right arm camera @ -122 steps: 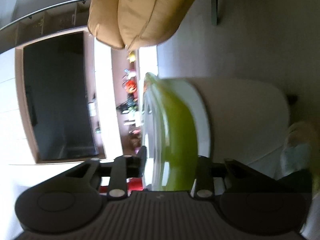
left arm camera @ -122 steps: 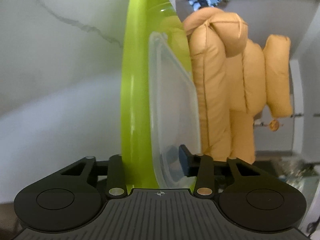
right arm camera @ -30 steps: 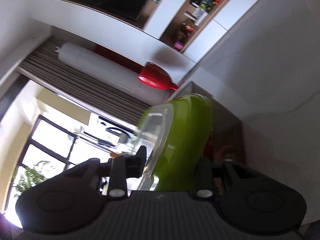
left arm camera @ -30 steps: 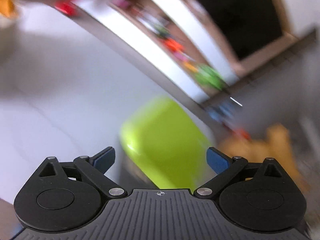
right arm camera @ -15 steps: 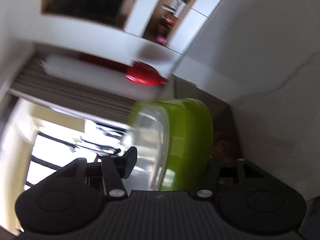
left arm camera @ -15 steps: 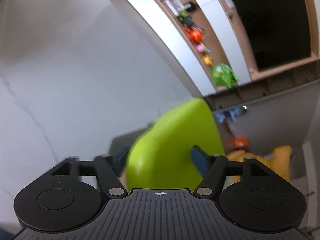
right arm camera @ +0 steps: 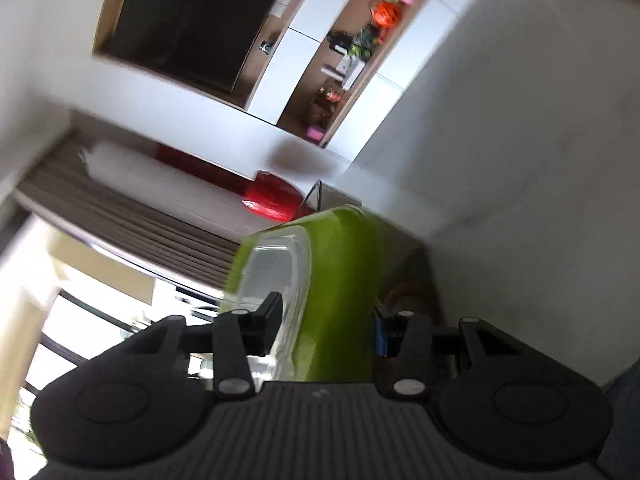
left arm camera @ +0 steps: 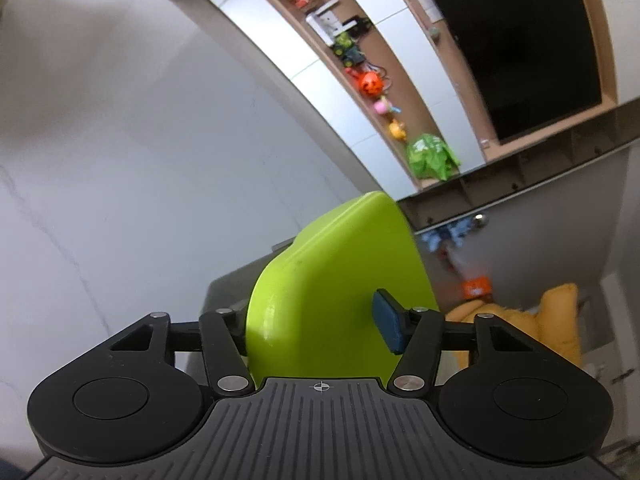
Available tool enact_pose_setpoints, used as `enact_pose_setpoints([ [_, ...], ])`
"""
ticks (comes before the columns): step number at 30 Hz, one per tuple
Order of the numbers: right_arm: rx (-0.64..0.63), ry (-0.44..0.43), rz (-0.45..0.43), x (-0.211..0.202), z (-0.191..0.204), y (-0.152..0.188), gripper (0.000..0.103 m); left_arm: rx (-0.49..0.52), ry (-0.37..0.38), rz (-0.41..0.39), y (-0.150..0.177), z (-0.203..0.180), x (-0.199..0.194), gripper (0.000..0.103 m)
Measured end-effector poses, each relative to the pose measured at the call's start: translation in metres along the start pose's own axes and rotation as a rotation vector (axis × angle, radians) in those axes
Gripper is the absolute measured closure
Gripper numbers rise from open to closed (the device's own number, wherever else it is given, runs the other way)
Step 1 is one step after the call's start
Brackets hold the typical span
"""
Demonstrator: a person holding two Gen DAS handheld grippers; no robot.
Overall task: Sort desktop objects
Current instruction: 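Carry the lime-green lid over the box with both tools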
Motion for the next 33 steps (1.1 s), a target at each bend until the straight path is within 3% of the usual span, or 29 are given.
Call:
enact_pose_setpoints([
  [6,-0.214,-0.002,-0.041,0.021,0.054,-0.055,0.054,0.062,0.020,-0.092,0.033,-0.017,-0.059,0.047],
  [9,-0.228,-0.029,0.022,0.054,0.056,-0.075,0.052,0.079,0.025,-0.110,0.052,-0.020,-0.079,0.047],
  [12,-0.204,-0.003,0.096,0.086,0.038,-0.074,0.050,0.046,0.008,-0.053,0.064,-0.008,-0.076,0.047],
  [13,-0.192,0.033,0.115,0.091,0.029,-0.070,0.046,0.031,-0.001,-0.033,0.065,-0.003,-0.073,0.039],
  [15,-0.173,0.032,0.102,0.093,0.025,-0.062,0.042,0.008,-0.020,-0.025,0.061,0.004,-0.073,0.040],
  [18,-0.100,0.021,0.074,0.084,0.023,-0.056,0.038,0.003,-0.024,-0.053,0.047,0.011,-0.086,0.028],
  [20,-0.113,0.055,0.007,0.063,0.023,-0.054,0.037,-0.007,0.010,-0.068,0.037,0.013,-0.096,0.010],
  [22,-0.164,0.122,-0.059,0.041,0.024,-0.047,0.035,-0.031,0.027,-0.090,0.025,0.017,-0.104,0.010],
  [25,-0.186,0.139,-0.088,0.023,0.026,-0.034,0.035,-0.044,-0.065,-0.130,0.006,0.026,-0.102,0.011],
  [30,-0.125,0.089,-0.068,0.023,0.024,-0.018,0.036,-0.012,-0.083,-0.022,-0.003,0.004,-0.056,0.021],
  [31,-0.128,0.091,-0.069,0.025,0.024,-0.018,0.036,-0.001,-0.103,-0.013,-0.002,-0.001,-0.048,0.029],
  [33,-0.163,0.111,-0.067,0.038,0.031,-0.018,0.043,0.020,-0.147,0.000,-0.001,-0.009,-0.033,0.029],
])
Point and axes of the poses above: each gripper's, at about its wrist camera, not at the fingertips, and x roughly the way its jaws point, z to its left, y to its underside, the point moved 9 cm from there along x, roughly the way its jaws point, and after that the axes turned 2 degrees about -x, right-handed, at the moved point
